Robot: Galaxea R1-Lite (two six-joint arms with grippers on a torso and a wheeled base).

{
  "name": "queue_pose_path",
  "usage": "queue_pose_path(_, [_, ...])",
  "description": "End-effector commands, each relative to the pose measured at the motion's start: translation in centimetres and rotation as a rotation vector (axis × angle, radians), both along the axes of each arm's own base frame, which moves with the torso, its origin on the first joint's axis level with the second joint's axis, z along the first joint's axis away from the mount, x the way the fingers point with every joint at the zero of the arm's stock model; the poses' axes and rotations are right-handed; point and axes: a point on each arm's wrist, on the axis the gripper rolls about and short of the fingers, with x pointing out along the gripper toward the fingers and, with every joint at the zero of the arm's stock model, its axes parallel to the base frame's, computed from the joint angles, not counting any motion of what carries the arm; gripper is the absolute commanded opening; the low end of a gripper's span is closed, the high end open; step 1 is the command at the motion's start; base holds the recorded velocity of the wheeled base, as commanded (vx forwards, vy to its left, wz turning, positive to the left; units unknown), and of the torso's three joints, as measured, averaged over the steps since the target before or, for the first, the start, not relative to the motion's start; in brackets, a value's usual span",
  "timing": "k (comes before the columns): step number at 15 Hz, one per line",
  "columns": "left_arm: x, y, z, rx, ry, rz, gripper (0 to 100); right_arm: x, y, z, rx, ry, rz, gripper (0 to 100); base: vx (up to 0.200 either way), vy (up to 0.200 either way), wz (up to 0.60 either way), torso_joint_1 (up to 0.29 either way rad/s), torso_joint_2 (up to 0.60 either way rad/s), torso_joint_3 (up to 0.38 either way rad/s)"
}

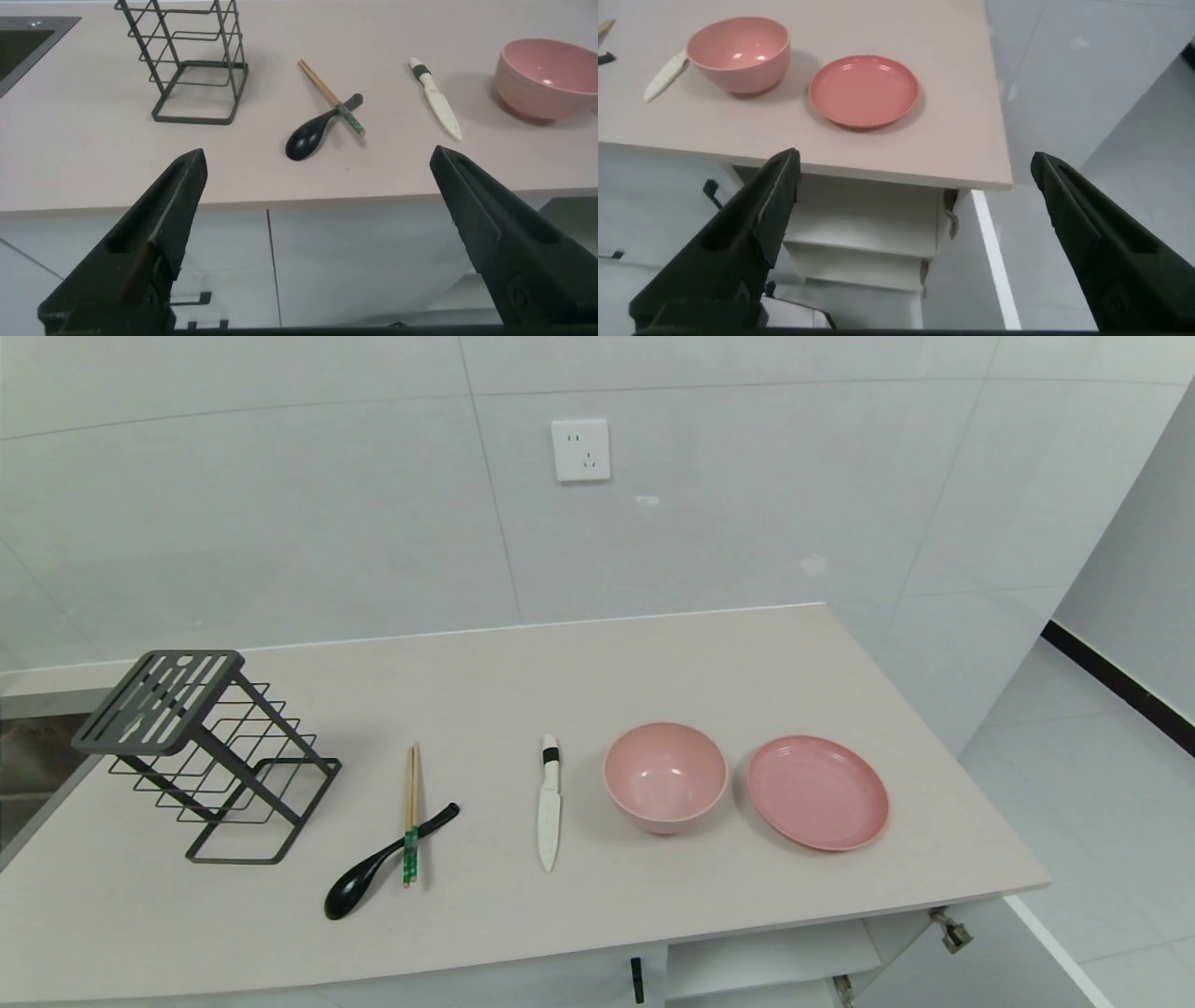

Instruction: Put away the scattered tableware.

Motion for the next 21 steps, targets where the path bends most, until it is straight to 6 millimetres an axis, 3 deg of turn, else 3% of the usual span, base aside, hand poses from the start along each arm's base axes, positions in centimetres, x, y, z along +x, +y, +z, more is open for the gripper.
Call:
queue_pose_path(1, [0.0, 0.0, 0.0, 0.001, 0.001, 0.001, 100, 4.2, 0.1, 1.6, -0.009, 0.178, 0.055, 100, 0.000, 0.000, 0.00, 0.000, 0.00, 0.000])
queue_pose_path(7, [0.0, 0.0, 0.0, -0.001, 0.001, 0.002, 100, 11.2, 0.4, -0.5, -0.009, 0.297, 0.104, 100, 0.000, 0.000, 0.00, 0.000, 0.00, 0.000])
queue_pose_path(15, [0.0, 0.0, 0.0, -0.001, 0.001, 0.002, 100, 16.4, 0.9, -0.5, -0.011, 0.366, 0.147, 100, 0.000, 0.000, 0.00, 0.000, 0.00, 0.000])
queue_pose_path(21, [0.0, 0.0, 0.0, -0.001, 0.001, 0.002, 100, 23.2, 1.3, -0.7, -0.012, 0.396, 0.152, 100, 0.000, 0.000, 0.00, 0.000, 0.00, 0.000])
